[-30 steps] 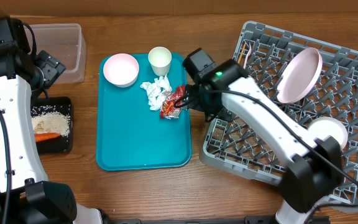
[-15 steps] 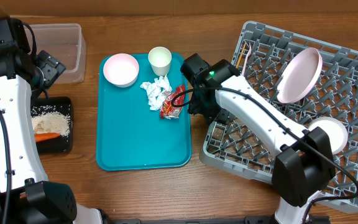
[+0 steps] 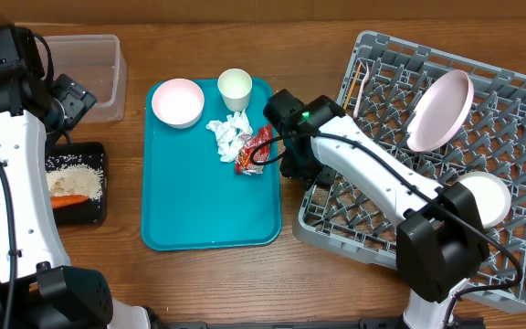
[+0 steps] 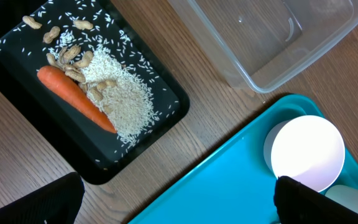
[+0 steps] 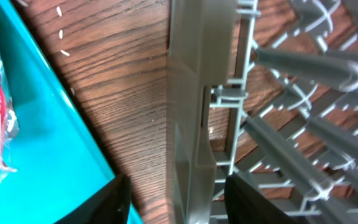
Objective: Sort waste into correct bins and load items into the dishwasher rack
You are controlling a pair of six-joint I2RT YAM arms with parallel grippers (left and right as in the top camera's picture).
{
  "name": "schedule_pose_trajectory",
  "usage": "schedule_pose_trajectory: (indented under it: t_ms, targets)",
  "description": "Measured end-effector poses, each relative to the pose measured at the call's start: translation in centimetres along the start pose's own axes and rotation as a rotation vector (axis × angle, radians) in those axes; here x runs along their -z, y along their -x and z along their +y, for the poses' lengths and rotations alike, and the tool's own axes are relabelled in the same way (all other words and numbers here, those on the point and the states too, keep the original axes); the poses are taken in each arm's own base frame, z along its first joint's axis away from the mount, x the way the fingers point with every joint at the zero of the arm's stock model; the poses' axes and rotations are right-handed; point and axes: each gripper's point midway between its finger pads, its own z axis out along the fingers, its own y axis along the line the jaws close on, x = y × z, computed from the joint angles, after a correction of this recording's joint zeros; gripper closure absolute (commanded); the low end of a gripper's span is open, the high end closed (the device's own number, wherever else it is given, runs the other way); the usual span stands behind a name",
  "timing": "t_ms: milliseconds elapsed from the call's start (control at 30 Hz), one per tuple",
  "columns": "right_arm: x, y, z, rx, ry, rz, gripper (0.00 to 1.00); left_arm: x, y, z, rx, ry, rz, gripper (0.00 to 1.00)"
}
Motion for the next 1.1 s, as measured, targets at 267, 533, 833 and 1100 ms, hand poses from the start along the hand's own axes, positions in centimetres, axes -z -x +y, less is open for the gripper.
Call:
schedule_pose_trajectory:
  t_ms: [267,533,833,1100]
  targets:
    - [0.0,0.1,-0.2,0.137,-0.01,-0.007,0.72,0.0,0.0,0.0,0.0,0.0,0.0,0.0]
    - [0.0,-0.2,-0.8,0.255,-0.038,0.005,0.75,0.0,0.0,0.0,0.0,0.0,0.0,0.0]
    - [0.0,-0.3,-1.2,0.443,-0.05,0.019,0.75,0.0,0.0,0.0,0.0,0.0,0.0,0.0]
    - [0.2,-1.8,-2.4,0.563,-0.082,0.092,0.75,0.0,0.0,0.0,0.0,0.0,0.0,0.0]
